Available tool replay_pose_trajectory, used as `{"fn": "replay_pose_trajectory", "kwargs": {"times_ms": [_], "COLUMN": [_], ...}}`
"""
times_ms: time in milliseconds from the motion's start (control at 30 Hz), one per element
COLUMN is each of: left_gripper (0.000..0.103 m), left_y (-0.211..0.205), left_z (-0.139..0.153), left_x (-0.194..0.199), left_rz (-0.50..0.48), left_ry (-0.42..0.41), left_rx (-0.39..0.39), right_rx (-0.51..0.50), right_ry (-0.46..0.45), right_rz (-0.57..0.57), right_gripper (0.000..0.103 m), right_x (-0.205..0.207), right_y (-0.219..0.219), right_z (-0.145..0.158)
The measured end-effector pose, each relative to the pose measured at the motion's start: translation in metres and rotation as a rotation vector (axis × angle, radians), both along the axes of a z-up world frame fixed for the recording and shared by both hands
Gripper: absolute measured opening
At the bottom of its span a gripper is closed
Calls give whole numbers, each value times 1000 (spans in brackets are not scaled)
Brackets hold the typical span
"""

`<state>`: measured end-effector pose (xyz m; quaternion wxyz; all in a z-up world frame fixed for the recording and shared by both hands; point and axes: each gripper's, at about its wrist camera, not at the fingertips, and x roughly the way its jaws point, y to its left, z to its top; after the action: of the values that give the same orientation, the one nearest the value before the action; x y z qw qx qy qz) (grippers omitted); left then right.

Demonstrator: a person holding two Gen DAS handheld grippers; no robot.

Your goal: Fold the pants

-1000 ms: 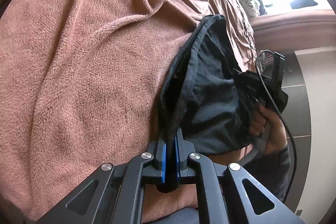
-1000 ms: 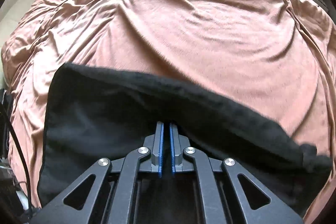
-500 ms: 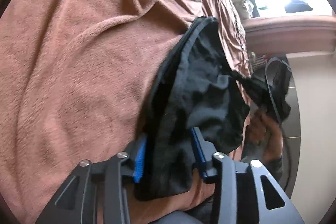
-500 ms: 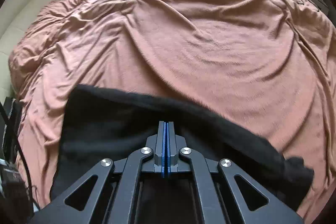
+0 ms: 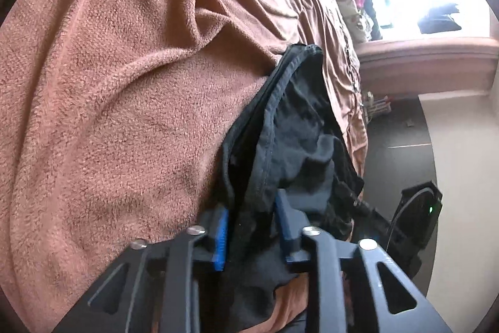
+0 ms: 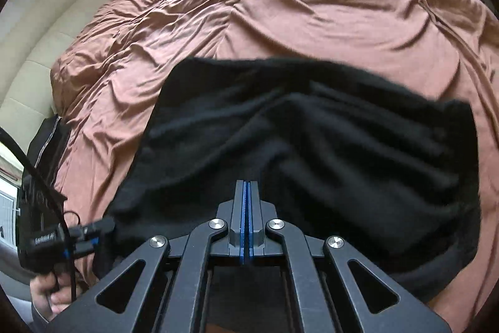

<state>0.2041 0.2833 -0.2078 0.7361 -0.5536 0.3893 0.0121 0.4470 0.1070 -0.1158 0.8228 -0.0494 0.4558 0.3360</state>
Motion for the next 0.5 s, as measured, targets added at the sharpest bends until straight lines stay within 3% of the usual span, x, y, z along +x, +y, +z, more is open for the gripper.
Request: {"fn": "replay_pose_trajectory", "kwargs": {"times_ms": [67, 500], "left_gripper": [12, 10], "left_y": [-2, -16], "left_z": [2, 58], "left_x": [1, 14], "left_rz": [-11, -59], "left_ry": [0, -87], "left_rx": [19, 99], "right_rx": [0, 25], "right_ry": [4, 57], "right_rz": [2, 41], "right_gripper": [0, 0], "right_x": [-6, -43], "right_y": [-4, -37], "right_z": [-4, -26]}}
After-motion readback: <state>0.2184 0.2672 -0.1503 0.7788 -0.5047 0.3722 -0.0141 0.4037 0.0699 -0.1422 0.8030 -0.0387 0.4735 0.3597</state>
